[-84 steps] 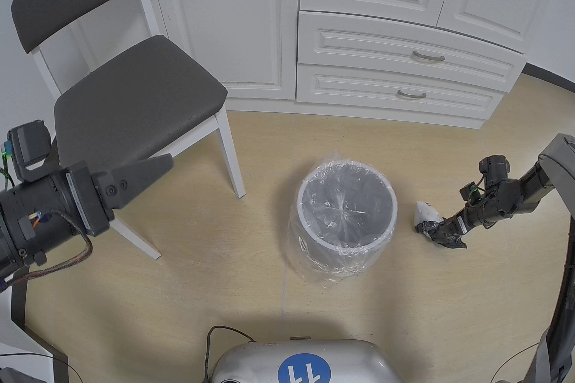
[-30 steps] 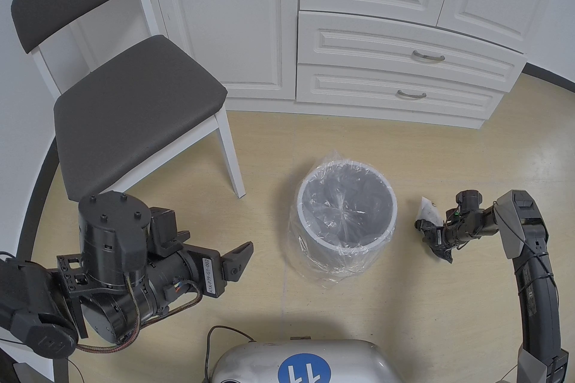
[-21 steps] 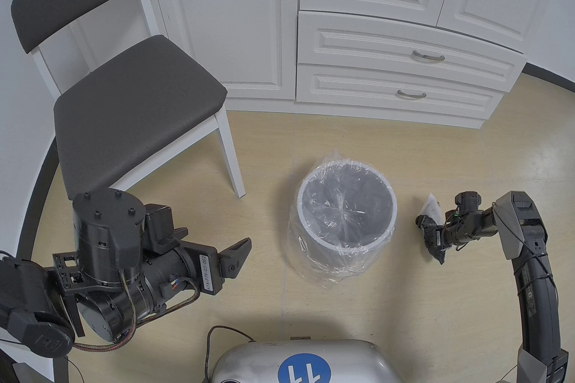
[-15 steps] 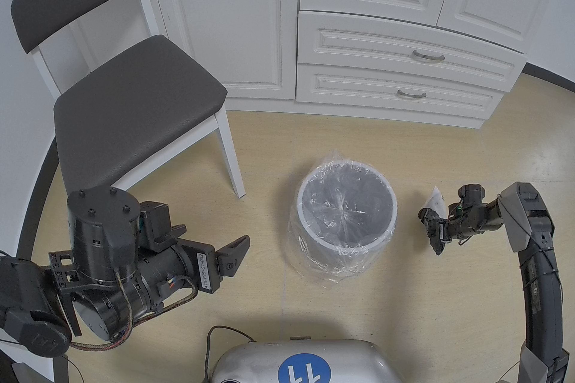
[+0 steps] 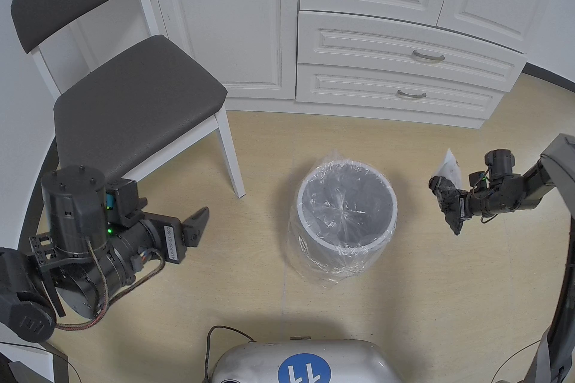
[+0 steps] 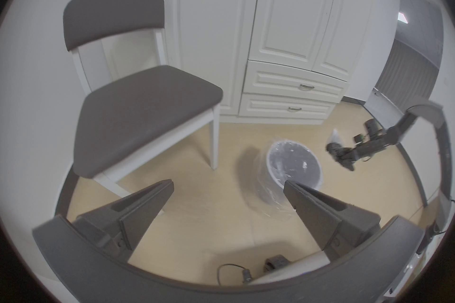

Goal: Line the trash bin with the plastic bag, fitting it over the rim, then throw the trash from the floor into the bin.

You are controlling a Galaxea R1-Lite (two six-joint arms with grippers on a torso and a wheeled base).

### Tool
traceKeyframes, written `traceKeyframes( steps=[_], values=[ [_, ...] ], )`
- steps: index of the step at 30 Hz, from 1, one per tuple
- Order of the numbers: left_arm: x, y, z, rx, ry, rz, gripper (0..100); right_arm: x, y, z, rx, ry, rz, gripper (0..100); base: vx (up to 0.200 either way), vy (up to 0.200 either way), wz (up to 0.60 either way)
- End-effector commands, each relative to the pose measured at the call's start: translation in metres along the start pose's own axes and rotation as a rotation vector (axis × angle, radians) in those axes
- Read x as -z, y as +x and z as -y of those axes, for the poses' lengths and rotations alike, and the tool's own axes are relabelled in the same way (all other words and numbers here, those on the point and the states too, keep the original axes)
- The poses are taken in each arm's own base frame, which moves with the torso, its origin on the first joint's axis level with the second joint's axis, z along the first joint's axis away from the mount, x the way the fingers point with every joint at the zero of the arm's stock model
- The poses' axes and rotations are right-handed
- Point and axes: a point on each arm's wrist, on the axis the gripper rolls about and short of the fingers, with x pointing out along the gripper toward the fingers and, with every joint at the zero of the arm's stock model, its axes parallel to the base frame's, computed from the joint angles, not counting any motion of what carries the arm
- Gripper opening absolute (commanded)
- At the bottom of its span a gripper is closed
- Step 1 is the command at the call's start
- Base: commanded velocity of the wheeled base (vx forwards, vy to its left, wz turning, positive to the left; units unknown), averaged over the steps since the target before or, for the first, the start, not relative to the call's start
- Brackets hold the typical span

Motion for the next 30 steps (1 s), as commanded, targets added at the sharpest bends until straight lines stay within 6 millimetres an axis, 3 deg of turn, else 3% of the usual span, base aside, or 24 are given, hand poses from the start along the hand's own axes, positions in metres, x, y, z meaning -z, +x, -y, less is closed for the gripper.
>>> traceKeyframes(
  steps=[1, 4, 6, 7, 12, 15, 16, 19, 26, 29, 30],
  values=[
    [-0.027, -0.024, -0.054, -0.239, 0.069, 0.175, 100, -0.017, -0.196, -0.068, -0.038, -0.160, 0.344, 0, 0.000, 0.000, 0.00],
    [-0.032, -0.030, -0.057, -0.254, 0.084, 0.208, 100, -0.012, -0.218, -0.087, -0.077, -0.192, 0.385, 0, 0.000, 0.000, 0.00],
    [-0.032, -0.030, -0.057, -0.254, 0.084, 0.208, 100, -0.012, -0.218, -0.087, -0.077, -0.192, 0.385, 0, 0.000, 0.000, 0.00],
    [-0.034, -0.033, -0.058, -0.256, 0.074, 0.260, 100, -0.008, -0.223, -0.110, -0.098, -0.227, 0.384, 0, 0.000, 0.000, 0.00],
    [-0.037, -0.040, -0.060, -0.282, 0.160, 0.382, 100, 0.001, -0.208, -0.154, -0.123, -0.247, 0.324, 0, 0.000, 0.000, 0.00],
    [-0.036, -0.042, -0.061, -0.300, 0.196, 0.412, 100, 0.004, -0.205, -0.165, -0.142, -0.237, 0.308, 0, 0.000, 0.000, 0.00],
    [-0.034, -0.042, -0.066, -0.345, 0.251, 0.445, 100, 0.008, -0.200, -0.185, -0.184, -0.214, 0.283, 0, 0.000, 0.000, 0.00],
    [-0.029, -0.042, -0.072, -0.398, 0.326, 0.452, 100, 0.014, -0.195, -0.206, -0.248, -0.158, 0.265, 0, 0.000, 0.000, 0.00],
    [-0.016, -0.047, -0.074, -0.438, 0.446, 0.454, 100, 0.012, -0.163, -0.232, -0.282, -0.028, 0.342, 0, 0.000, 0.000, 0.00],
    [-0.016, -0.047, -0.074, -0.438, 0.446, 0.454, 100, 0.012, -0.163, -0.232, -0.282, -0.028, 0.342, 0, 0.000, 0.000, 0.00],
    [-0.012, -0.043, -0.069, -0.416, 0.477, 0.440, 100, 0.015, -0.153, -0.245, -0.321, 0.002, 0.326, 0, 0.000, 0.000, 0.00]
  ],
)
